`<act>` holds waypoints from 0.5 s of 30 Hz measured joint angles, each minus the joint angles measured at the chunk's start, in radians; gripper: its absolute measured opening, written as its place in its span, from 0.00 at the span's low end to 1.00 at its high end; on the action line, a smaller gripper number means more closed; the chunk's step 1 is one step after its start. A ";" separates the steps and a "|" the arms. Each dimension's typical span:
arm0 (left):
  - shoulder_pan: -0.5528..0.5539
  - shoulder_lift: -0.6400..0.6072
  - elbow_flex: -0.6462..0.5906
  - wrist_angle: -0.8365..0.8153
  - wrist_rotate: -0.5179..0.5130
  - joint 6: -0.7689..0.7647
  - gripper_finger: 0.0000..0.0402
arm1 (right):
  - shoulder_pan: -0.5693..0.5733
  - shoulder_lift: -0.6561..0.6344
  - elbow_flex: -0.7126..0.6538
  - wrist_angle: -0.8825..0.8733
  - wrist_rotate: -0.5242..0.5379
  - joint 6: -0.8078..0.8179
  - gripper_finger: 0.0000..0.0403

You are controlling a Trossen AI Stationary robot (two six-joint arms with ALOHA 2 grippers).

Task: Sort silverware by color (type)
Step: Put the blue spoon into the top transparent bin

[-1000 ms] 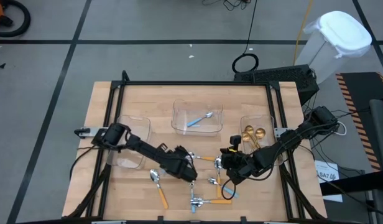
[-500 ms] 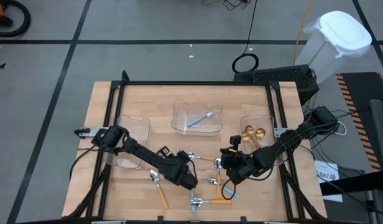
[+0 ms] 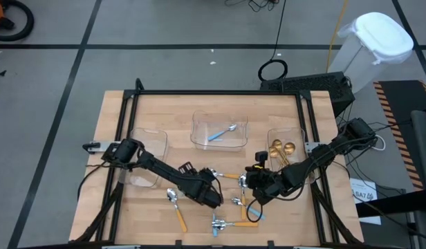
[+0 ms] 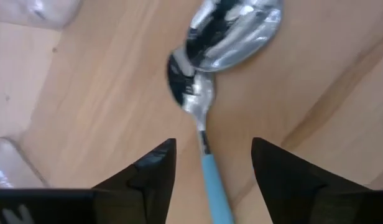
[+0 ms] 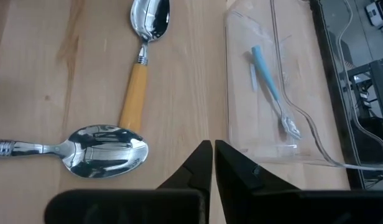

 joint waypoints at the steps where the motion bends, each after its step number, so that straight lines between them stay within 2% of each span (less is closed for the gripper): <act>1: -0.001 0.000 0.000 -0.001 0.002 -0.015 0.52 | 0.000 0.000 0.000 0.000 0.000 0.000 0.03; 7: 0.001 0.000 -0.004 -0.018 0.000 -0.040 0.52 | 0.000 0.000 0.000 0.000 -0.001 -0.002 0.03; 12: 0.005 -0.002 -0.085 0.003 0.030 -0.068 0.52 | 0.001 0.000 0.000 0.000 -0.005 0.000 0.03; 15: 0.005 -0.011 -0.135 0.071 0.039 -0.077 0.52 | 0.007 0.000 0.000 0.000 -0.005 0.000 0.03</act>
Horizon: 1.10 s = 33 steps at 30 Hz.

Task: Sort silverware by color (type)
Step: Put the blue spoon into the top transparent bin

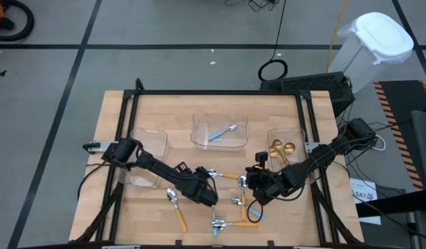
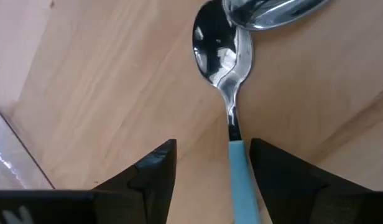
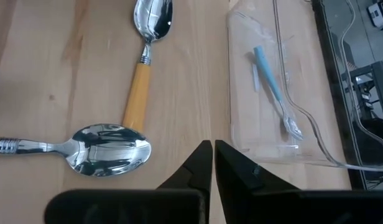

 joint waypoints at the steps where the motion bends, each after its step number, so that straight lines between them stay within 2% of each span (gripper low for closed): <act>1: 0.000 0.000 -0.007 0.013 0.002 0.003 0.52 | 0.001 0.000 0.000 0.000 0.000 0.000 0.03; 4: -0.001 0.001 -0.012 0.036 0.007 0.015 0.51 | 0.001 0.000 0.000 0.001 0.001 0.003 0.03; 6: 0.000 0.002 -0.013 0.055 0.011 0.031 0.47 | 0.001 0.000 0.000 0.001 0.001 0.004 0.03; 9: 0.003 0.004 -0.008 0.070 0.033 0.075 0.34 | 0.001 0.000 0.000 0.002 0.003 0.004 0.03; 13: 0.003 0.005 -0.007 0.094 0.053 0.137 0.10 | 0.000 0.000 0.000 0.004 0.003 0.004 0.03; 15: 0.005 0.005 -0.008 0.103 0.051 0.158 0.04 | 0.000 0.000 0.000 0.005 0.003 0.005 0.03; 23: -0.002 0.002 -0.006 0.087 0.017 0.137 0.03 | 0.001 0.000 0.000 0.008 0.003 0.012 0.03; 33: -0.031 -0.116 -0.010 0.011 -0.121 0.100 0.03 | 0.000 0.000 0.000 0.004 0.002 0.011 0.03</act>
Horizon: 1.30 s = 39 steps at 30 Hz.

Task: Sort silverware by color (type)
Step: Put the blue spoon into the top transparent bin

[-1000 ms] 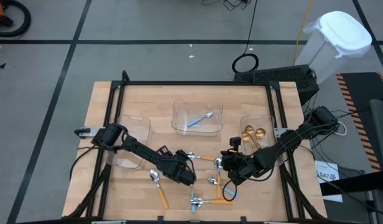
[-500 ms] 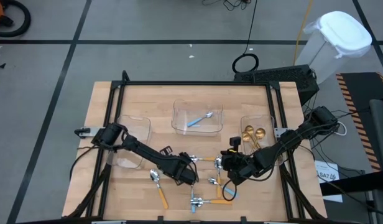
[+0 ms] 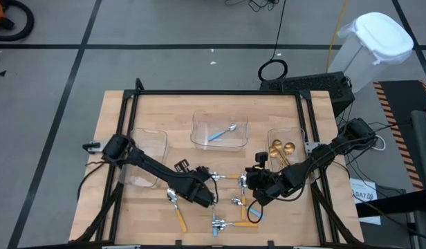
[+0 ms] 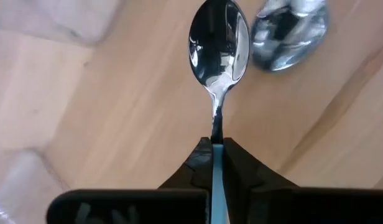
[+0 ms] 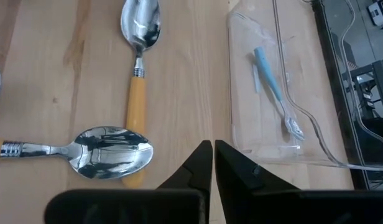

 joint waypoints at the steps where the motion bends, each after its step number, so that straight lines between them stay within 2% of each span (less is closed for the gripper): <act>1: -0.003 -0.009 -0.001 -0.007 -0.006 0.000 0.03 | 0.000 0.000 0.000 -0.003 -0.001 0.000 0.03; 12: -0.037 -0.162 -0.001 0.006 -0.153 0.143 0.03 | 0.025 0.000 0.000 -0.008 -0.025 -0.006 0.03; 20: 0.033 -0.257 0.001 0.062 -0.271 0.371 0.03 | 0.069 0.000 0.000 0.062 -0.025 0.011 0.03; 25: 0.132 -0.276 0.001 0.200 -0.270 0.635 0.02 | 0.090 0.000 0.000 0.087 -0.025 -0.015 0.03; 29: 0.228 -0.279 0.001 0.352 -0.225 0.821 0.02 | 0.098 -0.001 0.000 0.081 -0.025 -0.030 0.03; 39: 0.431 -0.272 0.001 0.600 -0.052 0.963 0.02 | 0.140 -0.044 0.000 -0.042 -0.025 0.004 0.03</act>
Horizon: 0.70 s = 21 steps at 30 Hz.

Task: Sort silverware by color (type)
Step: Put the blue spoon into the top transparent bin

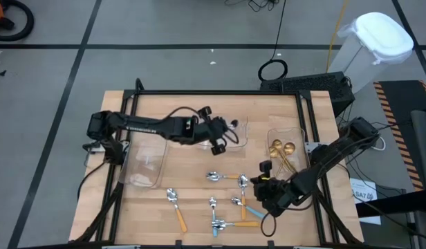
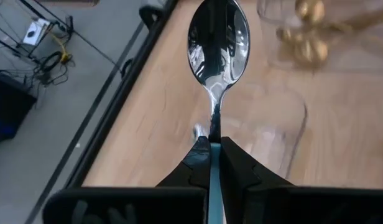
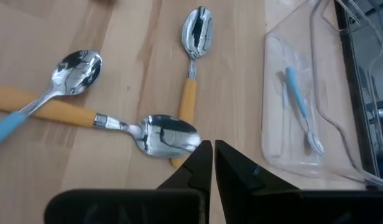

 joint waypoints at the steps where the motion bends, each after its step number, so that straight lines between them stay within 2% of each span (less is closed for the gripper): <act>1: 0.011 0.005 0.001 0.020 0.013 0.005 0.02 | 0.005 -0.014 0.000 -0.009 0.001 0.009 0.03; 5: 0.047 0.041 0.002 0.067 0.067 0.033 0.02 | 0.019 -0.071 0.000 -0.023 0.007 0.007 0.03; 9: 0.074 0.106 0.001 0.062 0.075 0.052 0.02 | 0.022 -0.108 0.000 -0.046 0.052 -0.012 0.03; 21: 0.136 0.240 0.000 0.054 0.097 0.051 0.02 | 0.022 -0.122 0.000 -0.097 0.086 0.010 0.03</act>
